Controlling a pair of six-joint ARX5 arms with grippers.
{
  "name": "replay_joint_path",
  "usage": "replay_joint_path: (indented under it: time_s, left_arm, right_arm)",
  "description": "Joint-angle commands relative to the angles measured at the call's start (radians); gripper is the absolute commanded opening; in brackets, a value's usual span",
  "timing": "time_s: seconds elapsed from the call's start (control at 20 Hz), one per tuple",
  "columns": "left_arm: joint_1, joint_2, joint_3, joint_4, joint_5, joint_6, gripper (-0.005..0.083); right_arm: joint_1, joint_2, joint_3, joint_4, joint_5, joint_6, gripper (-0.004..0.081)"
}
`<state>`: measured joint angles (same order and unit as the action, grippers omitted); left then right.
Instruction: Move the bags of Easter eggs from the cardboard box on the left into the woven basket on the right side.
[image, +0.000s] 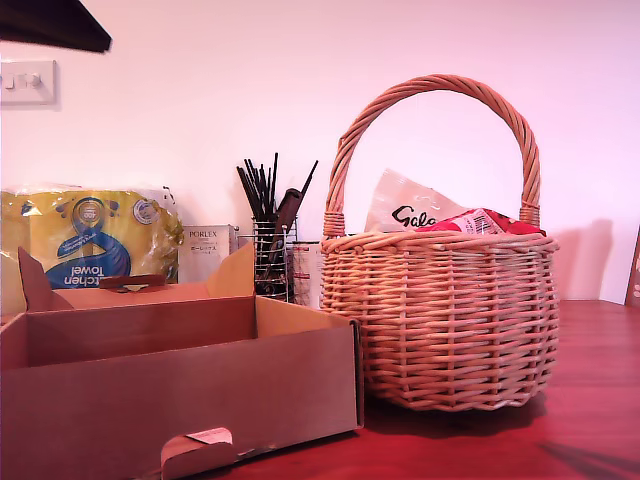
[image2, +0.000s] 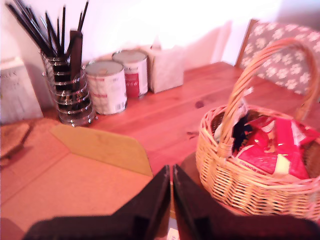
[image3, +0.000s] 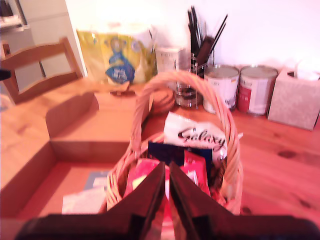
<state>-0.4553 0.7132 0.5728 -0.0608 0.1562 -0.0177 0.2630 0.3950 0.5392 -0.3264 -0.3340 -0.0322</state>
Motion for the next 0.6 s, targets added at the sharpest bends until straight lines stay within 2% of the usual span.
replay_joint_path:
  time_s: [0.0,0.55]
  left_arm:
    - [0.002,-0.003,-0.018,-0.007,0.003,0.011,-0.0019]
    - [0.002,0.008,-0.018,-0.095,0.0,0.01,-0.0019]
  right_arm:
    - [0.0,-0.01,-0.004,0.026,-0.005,0.008,-0.0013]
    - [0.0,0.001,-0.004,-0.132,-0.003,0.008,-0.0013]
